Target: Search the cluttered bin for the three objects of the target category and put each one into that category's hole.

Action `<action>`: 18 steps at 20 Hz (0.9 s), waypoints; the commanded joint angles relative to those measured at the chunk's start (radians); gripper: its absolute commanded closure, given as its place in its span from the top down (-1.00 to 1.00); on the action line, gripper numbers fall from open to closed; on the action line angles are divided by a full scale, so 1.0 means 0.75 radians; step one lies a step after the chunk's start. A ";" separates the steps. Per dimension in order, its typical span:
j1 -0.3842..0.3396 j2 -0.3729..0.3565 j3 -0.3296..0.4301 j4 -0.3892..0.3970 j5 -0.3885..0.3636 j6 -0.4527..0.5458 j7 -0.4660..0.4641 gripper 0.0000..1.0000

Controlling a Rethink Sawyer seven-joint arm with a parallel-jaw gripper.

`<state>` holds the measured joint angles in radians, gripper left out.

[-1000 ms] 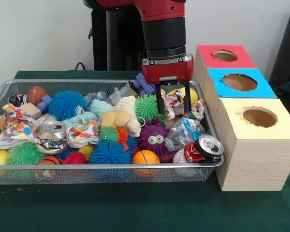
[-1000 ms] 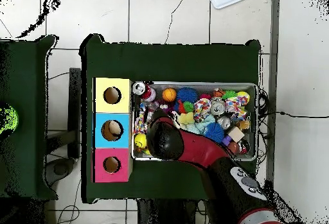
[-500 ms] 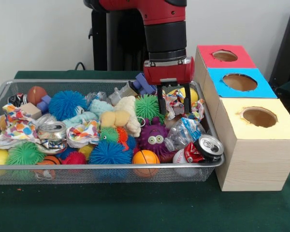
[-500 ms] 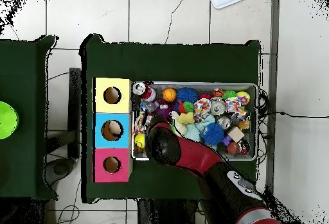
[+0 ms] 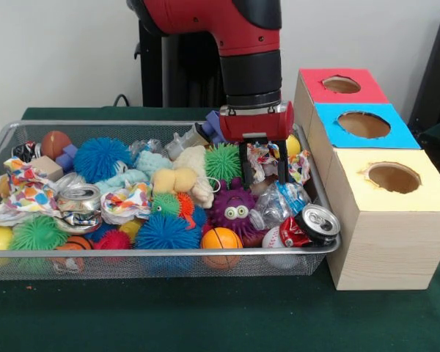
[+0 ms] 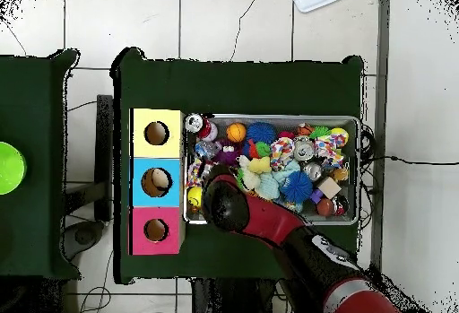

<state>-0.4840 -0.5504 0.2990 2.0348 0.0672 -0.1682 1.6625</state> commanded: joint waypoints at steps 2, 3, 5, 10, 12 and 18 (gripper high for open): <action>-0.057 -0.012 0.091 0.015 0.033 -0.025 0.351 1.00; -0.059 -0.031 0.096 0.020 0.041 -0.012 0.353 1.00; -0.073 -0.033 0.103 0.025 0.043 -0.009 0.354 1.00; -0.077 0.019 0.136 0.027 0.041 -0.070 0.383 1.00; -0.069 0.018 0.142 0.081 0.035 -0.122 0.425 1.00; -0.061 -0.114 0.168 0.149 0.112 -0.044 0.464 1.00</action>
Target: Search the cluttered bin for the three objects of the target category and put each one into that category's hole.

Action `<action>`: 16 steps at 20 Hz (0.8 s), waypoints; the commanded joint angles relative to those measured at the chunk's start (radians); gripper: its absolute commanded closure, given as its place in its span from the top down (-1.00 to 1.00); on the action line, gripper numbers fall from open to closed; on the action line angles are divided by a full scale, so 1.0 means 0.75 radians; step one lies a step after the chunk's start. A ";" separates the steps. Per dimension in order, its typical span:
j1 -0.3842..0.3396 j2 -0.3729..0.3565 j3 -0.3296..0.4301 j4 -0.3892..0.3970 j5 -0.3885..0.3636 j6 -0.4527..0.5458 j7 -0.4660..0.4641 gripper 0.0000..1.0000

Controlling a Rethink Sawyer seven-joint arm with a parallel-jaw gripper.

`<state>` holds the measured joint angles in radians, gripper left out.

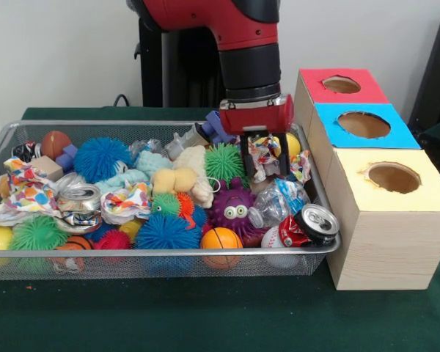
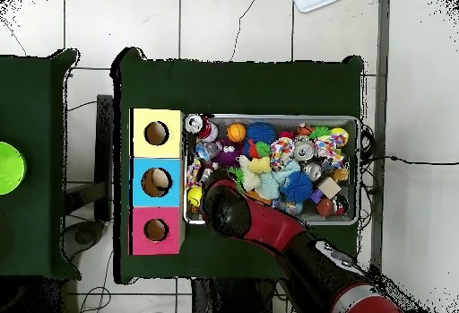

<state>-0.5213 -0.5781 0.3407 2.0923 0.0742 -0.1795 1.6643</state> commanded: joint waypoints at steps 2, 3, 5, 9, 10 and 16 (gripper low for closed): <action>-0.008 -0.084 0.121 0.082 0.120 -0.031 0.473 1.00; 0.033 0.041 0.106 0.067 0.096 -0.145 0.488 1.00; 0.052 0.062 0.110 0.073 0.104 -0.178 0.501 1.00; 0.072 0.017 0.121 0.078 0.127 -0.153 0.498 1.00; 0.074 0.008 0.122 0.081 0.129 -0.151 0.499 1.00; 0.061 0.058 0.111 0.006 0.092 -0.138 0.475 1.00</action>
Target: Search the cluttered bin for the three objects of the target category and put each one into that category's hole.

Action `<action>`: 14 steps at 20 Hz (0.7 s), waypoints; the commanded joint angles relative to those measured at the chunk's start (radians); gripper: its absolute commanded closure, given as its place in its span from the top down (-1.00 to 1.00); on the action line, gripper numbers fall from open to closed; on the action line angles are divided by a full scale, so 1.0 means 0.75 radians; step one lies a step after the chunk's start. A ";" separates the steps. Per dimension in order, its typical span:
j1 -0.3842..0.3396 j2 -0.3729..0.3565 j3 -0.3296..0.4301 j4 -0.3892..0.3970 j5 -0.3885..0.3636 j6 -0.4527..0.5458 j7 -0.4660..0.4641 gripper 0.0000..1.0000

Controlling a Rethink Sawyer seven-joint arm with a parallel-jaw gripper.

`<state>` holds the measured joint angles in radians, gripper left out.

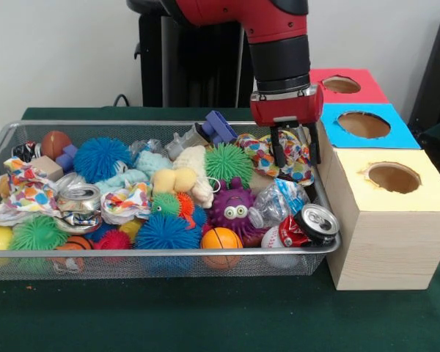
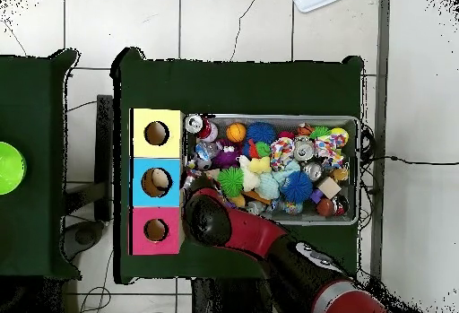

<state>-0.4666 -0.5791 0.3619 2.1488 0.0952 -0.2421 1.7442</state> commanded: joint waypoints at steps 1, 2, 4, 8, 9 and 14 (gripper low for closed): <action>-0.008 0.063 0.080 -0.069 0.056 -0.065 0.374 1.00; -0.008 0.063 0.076 -0.073 0.049 -0.070 0.373 1.00; -0.009 0.063 0.069 -0.092 0.043 -0.066 0.365 1.00; -0.015 0.072 0.059 -0.135 0.030 -0.054 0.329 1.00; -0.020 0.083 0.060 -0.151 0.029 -0.050 0.321 1.00; -0.043 0.115 0.063 -0.204 0.007 -0.027 0.281 1.00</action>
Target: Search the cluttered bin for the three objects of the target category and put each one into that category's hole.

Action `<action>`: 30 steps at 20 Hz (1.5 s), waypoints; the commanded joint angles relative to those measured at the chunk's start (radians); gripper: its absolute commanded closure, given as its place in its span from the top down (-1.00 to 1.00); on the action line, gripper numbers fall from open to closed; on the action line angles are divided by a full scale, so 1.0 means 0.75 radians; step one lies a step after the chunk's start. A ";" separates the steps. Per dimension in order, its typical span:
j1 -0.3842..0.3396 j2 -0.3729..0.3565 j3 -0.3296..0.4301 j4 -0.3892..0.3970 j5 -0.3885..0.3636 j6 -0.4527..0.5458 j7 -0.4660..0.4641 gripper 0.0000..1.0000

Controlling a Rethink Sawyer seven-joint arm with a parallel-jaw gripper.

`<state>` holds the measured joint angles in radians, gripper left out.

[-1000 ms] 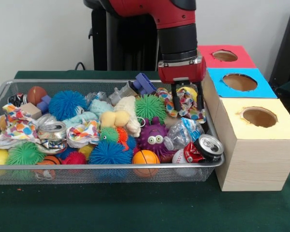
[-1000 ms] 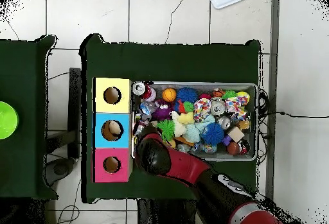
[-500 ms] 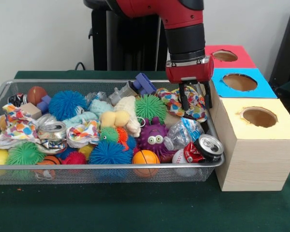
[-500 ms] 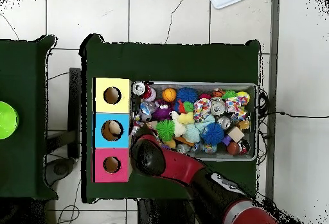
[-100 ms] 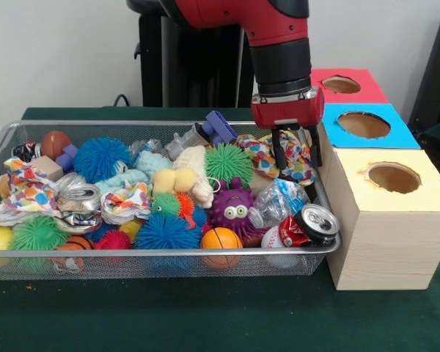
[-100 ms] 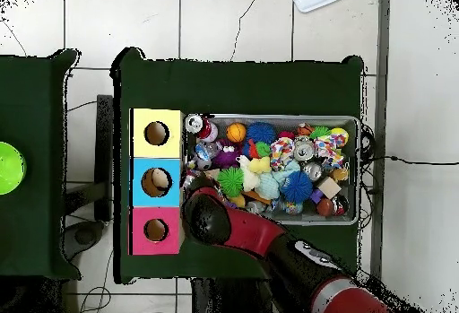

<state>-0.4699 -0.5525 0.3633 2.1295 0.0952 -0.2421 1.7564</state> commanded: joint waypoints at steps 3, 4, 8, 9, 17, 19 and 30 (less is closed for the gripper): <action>-0.056 0.088 0.068 -0.188 -0.010 -0.024 0.254 1.00; -0.056 0.088 0.067 -0.193 -0.012 -0.023 0.249 1.00; -0.065 0.104 0.070 -0.230 -0.021 -0.004 0.219 1.00; -0.067 0.107 0.074 -0.235 -0.027 -0.003 0.214 1.00; -0.064 0.088 0.075 -0.243 -0.030 0.028 0.209 1.00; -0.064 0.090 0.078 -0.251 -0.034 0.025 0.208 1.00; -0.053 0.077 0.092 -0.302 -0.003 0.082 0.192 1.00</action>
<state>-0.5062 -0.5028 0.3742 2.0574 0.0833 -0.2419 1.7564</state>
